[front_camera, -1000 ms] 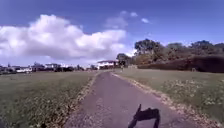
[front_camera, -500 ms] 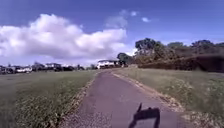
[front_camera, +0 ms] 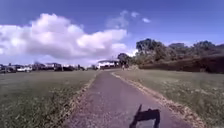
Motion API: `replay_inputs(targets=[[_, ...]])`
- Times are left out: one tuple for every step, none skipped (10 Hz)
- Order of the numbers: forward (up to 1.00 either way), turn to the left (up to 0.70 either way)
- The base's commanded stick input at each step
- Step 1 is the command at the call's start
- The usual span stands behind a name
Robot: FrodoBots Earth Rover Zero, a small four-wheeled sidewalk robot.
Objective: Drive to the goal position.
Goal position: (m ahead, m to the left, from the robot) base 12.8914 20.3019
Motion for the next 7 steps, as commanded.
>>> replay_inputs(targets=[[0.7,0.14],[0.7,0.14],[0.7,0.14],[0.7,0.14],[0.7,0.14],[0.7,0.14],[0.7,0.14]])
